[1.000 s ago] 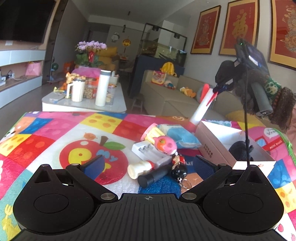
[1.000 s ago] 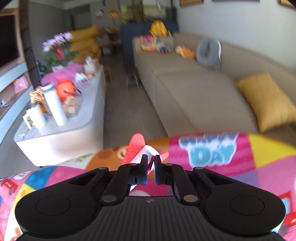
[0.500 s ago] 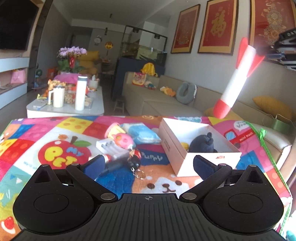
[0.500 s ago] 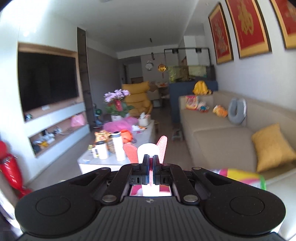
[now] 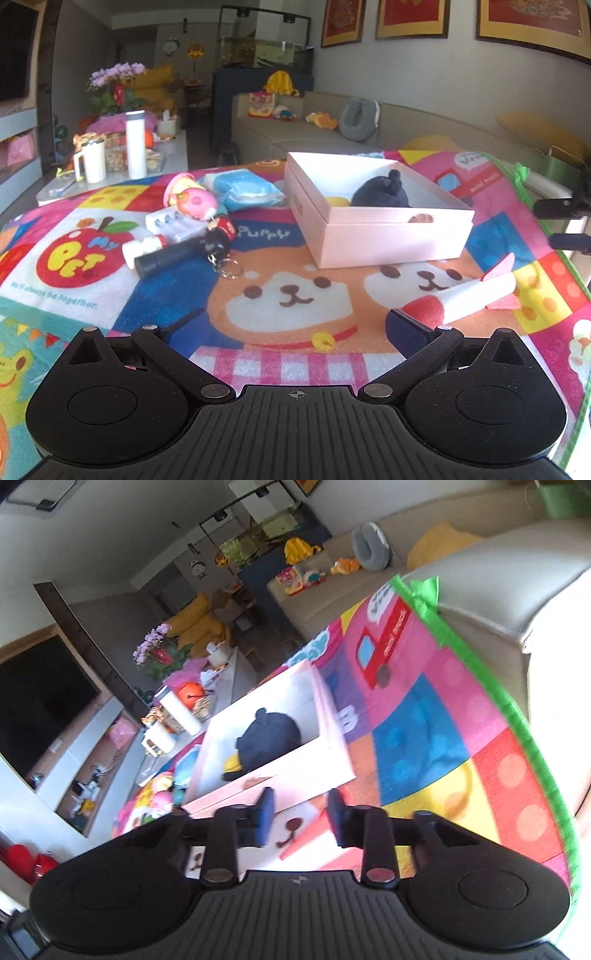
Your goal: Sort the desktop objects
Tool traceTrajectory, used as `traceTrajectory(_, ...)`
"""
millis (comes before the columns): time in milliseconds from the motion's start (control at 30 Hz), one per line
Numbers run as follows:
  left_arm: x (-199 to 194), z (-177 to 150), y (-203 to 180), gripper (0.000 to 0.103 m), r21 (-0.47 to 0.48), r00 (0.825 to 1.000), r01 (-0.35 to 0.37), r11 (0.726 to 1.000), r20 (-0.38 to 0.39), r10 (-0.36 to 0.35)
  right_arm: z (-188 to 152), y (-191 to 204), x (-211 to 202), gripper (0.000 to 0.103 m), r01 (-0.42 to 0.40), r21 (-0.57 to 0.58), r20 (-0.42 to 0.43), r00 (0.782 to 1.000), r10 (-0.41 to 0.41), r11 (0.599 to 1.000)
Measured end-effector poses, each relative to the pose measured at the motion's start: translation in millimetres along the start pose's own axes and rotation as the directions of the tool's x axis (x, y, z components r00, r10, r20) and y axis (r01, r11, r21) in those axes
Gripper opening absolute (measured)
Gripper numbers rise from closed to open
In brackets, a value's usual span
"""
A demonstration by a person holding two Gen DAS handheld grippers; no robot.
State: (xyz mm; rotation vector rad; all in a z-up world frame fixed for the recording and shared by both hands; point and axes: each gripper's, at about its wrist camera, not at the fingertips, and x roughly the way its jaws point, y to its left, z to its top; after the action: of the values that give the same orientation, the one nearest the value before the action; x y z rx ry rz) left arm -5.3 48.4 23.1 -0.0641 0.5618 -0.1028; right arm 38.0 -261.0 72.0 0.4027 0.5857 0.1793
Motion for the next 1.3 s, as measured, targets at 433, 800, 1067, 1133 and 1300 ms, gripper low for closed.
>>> traceTrajectory(433,86.4,51.9,18.8,0.082,0.086,0.953,-0.302,0.949,0.037,0.3,-82.3,37.6,19.9,0.103,0.027,-0.413,-0.024,0.999,-0.04,0.91)
traceTrajectory(800,98.1,48.9,22.3,0.035,0.118,0.969,-0.242,0.963,-0.026,0.246,-74.1,23.8,39.4,0.103,-0.043,-0.292,-0.131,0.991,0.005,0.955)
traceTrajectory(1067,17.2,8.2,-34.0,0.038,0.271,0.997,0.066,0.96,-0.05,-0.054,-72.8,15.9,38.9,0.103,-0.026,-0.233,-0.139,0.99,-0.007,0.972)
traceTrajectory(1133,-1.7,-3.6,-43.6,0.044,0.256,0.988,0.149,0.955,-0.065,-0.137,-73.5,19.6,41.5,0.103,0.038,-0.242,-0.138,0.988,-0.073,0.97)
traceTrajectory(1300,-21.4,-13.9,-55.6,0.078,0.26,0.983,0.183,0.948,-0.039,-0.179,-77.4,28.2,45.4,0.103,0.104,-0.292,-0.141,0.979,-0.15,0.951)
